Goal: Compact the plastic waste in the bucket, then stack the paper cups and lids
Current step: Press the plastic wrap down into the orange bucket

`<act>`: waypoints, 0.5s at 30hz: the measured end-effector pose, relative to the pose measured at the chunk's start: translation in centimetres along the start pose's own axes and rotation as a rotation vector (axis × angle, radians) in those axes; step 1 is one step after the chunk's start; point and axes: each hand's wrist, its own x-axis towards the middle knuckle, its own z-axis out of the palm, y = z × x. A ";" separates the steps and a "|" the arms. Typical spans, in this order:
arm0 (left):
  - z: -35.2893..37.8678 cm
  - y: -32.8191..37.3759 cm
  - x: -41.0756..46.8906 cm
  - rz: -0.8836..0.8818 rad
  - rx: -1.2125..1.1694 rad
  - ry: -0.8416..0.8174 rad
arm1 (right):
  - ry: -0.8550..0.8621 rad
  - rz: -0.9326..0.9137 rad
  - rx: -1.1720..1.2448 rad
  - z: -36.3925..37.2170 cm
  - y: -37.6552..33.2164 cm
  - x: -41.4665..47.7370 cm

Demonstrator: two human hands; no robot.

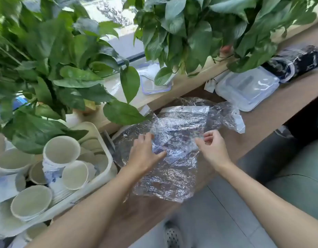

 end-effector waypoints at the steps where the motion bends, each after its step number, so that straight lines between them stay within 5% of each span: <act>1: 0.5 0.1 0.4 -0.008 0.051 -0.011 | 0.000 0.021 -0.003 0.1 0.6 0.4; 15: 1.4 0.7 1.7 -0.007 0.019 0.254 | 0.023 0.064 0.101 1.4 2.2 2.3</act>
